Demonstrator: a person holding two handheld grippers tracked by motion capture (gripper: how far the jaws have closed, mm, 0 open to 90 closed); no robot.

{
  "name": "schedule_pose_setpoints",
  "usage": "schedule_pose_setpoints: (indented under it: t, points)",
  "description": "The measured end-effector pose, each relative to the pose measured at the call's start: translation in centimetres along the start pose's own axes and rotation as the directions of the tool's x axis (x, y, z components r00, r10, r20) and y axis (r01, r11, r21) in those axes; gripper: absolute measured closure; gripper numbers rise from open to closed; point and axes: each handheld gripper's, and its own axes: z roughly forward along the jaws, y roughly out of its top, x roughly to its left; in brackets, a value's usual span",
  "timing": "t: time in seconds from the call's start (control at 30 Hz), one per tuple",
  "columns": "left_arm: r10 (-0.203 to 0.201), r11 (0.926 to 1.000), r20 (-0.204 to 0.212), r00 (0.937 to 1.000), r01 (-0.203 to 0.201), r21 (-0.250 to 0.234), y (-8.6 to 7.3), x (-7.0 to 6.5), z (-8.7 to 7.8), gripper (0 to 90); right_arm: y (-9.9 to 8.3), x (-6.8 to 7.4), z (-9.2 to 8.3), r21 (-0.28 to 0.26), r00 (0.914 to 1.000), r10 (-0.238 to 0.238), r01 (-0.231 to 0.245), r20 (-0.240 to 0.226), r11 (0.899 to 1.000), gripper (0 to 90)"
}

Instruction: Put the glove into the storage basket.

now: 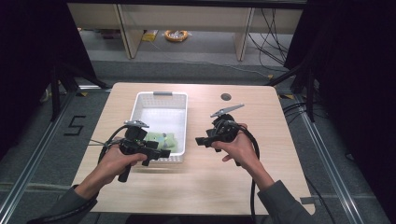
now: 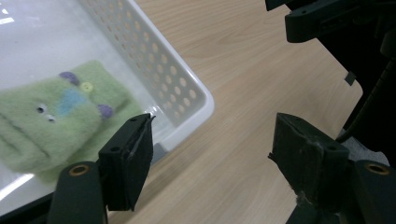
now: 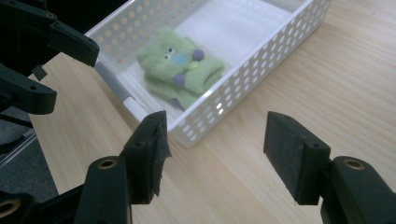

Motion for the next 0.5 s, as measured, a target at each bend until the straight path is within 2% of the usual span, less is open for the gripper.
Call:
schedule_pose_setpoints:
  t: [0.07, 0.1, 0.13, 0.17, 0.23, 0.33, 0.37, 0.4, 0.43, 0.5]
  points:
    - [0.010, 0.9999, 0.009, 0.9999, -0.010, -0.003, -0.3, -0.4, 0.1, 28.8, -0.4, -0.2, -0.4, -0.014, 0.9999, -0.013, 0.013, -0.007, 1.000, 39.9]
    - [0.018, 0.9998, 0.012, 0.9998, -0.018, -0.003, -0.5, -0.5, 0.1, 28.8, -0.7, 0.0, -0.6, -0.011, 0.9998, 0.015, -0.015, -0.015, 1.000, 39.8]
    - [0.020, 0.9998, 0.021, 0.9996, -0.020, -0.006, -0.7, -0.7, 0.2, 28.8, -0.8, -0.3, -0.8, -0.017, 0.9999, -0.007, 0.006, -0.009, 1.000, 39.7]
    - [0.026, 0.9996, 0.019, 0.9995, -0.026, -0.008, -0.8, -0.9, 0.3, 28.7, -1.1, -0.1, -1.0, -0.012, 0.9999, 0.012, -0.012, -0.009, 1.000, 39.4]
    - [0.029, 0.9995, 0.024, 0.9993, -0.028, -0.013, -1.2, -1.2, 0.5, 28.5, -1.5, -0.3, -1.3, -0.026, 0.9999, 0.002, -0.002, -0.014, 1.000, 39.2]
    - [0.031, 0.9995, 0.045, 0.9985, -0.030, -0.010, -1.6, -1.5, 0.7, 28.1, -2.2, -0.4, -1.8, -0.032, 0.9999, -0.009, 0.009, 0.004, 0.999, 39.1]
    - [0.034, 0.9994, 0.044, 0.9984, -0.033, -0.013, -1.8, -1.7, 0.8, 28.0, -2.4, -0.3, -1.8, -0.046, 0.9999, -0.009, 0.010, 0.008, 0.999, 39.0]
    - [0.039, 0.9992, 0.042, 0.9984, -0.038, -0.012, -2.0, -1.8, 0.8, 28.0, -2.5, -0.3, -2.1, -0.026, 0.9995, -0.022, 0.022, 0.022, 0.999, 38.9]
    - [0.037, 0.9991, 0.042, 0.9985, -0.036, -0.023, -2.2, -2.0, 0.9, 28.0, -2.7, -0.4, -2.2, -0.043, 0.9993, -0.028, 0.029, 0.023, 0.999, 38.9]
    - [0.052, 0.9985, 0.045, 0.9977, -0.051, -0.020, -2.5, -2.1, 1.1, 27.8, -3.1, -0.3, -2.5, -0.043, 0.9995, -0.017, 0.018, 0.027, 0.999, 38.7]
